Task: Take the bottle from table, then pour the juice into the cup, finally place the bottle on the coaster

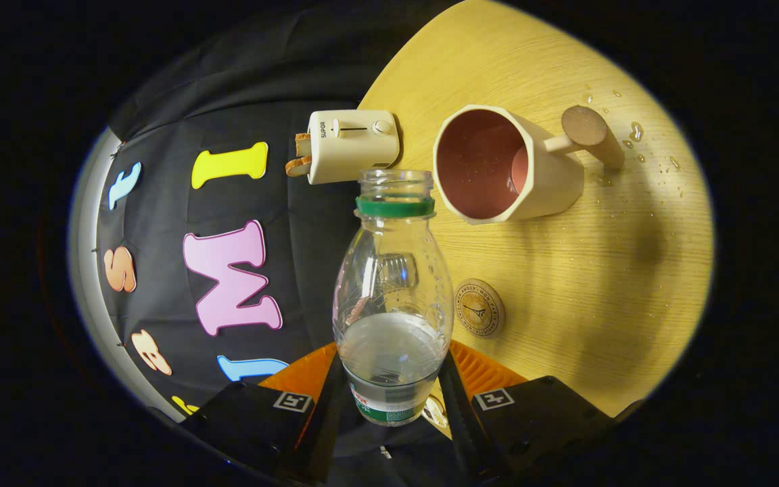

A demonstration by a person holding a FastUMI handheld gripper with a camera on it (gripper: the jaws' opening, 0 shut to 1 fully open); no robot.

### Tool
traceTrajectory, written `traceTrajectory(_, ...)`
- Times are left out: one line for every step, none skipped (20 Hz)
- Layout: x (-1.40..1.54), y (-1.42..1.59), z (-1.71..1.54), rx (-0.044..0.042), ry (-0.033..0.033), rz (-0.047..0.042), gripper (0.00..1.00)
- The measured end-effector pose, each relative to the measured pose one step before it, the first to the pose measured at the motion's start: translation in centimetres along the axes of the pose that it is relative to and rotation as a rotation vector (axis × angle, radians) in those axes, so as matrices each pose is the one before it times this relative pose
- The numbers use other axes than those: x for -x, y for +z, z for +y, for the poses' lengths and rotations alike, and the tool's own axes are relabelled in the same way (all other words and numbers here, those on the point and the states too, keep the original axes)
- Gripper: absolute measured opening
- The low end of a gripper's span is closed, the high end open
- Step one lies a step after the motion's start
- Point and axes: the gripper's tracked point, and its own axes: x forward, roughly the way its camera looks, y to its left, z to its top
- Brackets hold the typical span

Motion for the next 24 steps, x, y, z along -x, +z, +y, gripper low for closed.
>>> traceTrajectory(-0.026,0.065,0.032,-0.02036,-0.00319,-0.00060,0.72)
traceTrajectory(-0.145,0.170,0.054,-0.01897,-0.00378,-0.00133,0.72)
traceTrajectory(-0.161,0.092,0.036,-0.01615,-0.00303,-0.00060,0.72)
traceTrajectory(-0.215,0.155,-0.019,-0.00988,-0.00273,-0.00077,0.72)
traceTrajectory(-0.105,0.029,-0.105,-0.00053,-0.00436,-0.00150,0.72)
traceTrajectory(-0.234,0.204,-0.252,0.00284,-0.00737,-0.00254,0.72)
traceTrajectory(-0.051,0.169,-0.246,0.00371,-0.00537,-0.00490,0.72)
traceTrajectory(-0.222,0.097,-0.287,-0.00133,-0.00775,0.00208,0.72)
traceTrajectory(-0.209,0.040,-0.181,-0.00862,-0.00496,0.00486,0.72)
traceTrajectory(-0.176,0.210,0.016,-0.00798,0.00162,-0.00460,0.72)
traceTrajectory(-0.269,0.009,0.077,-0.00451,-0.00126,-0.00242,0.72)
traceTrajectory(-0.121,0.094,0.051,-0.00738,0.00094,-0.00160,0.72)
traceTrajectory(-0.240,0.063,0.011,-0.00759,-0.00339,0.00008,0.72)
traceTrajectory(-0.191,-0.092,0.016,-0.00924,-0.00245,0.00266,0.72)
traceTrajectory(-0.132,-0.066,0.001,-0.00753,-0.00112,0.00063,0.72)
traceTrajectory(-0.124,-0.061,-0.040,-0.00411,-0.00156,0.00069,0.72)
traceTrajectory(-0.072,-0.063,0.006,-0.00407,-0.00232,0.00047,0.72)
traceTrajectory(-0.039,-0.056,-0.002,-0.00711,-0.00046,0.00099,0.72)
traceTrajectory(-0.016,-0.055,0.158,-0.00768,0.00188,0.00042,0.72)
traceTrajectory(-0.056,-0.091,-0.014,-0.00608,0.00001,0.00146,0.72)
traceTrajectory(-0.020,-0.075,0.073,-0.00651,0.00001,0.00174,0.72)
traceTrajectory(0.000,-0.140,-0.017,-0.00644,0.00002,0.00184,0.72)
traceTrajectory(0.018,-0.151,0.029,-0.00522,-0.00165,0.00304,0.72)
traceTrajectory(0.001,-0.188,-0.034,-0.00554,-0.00233,0.00534,0.72)
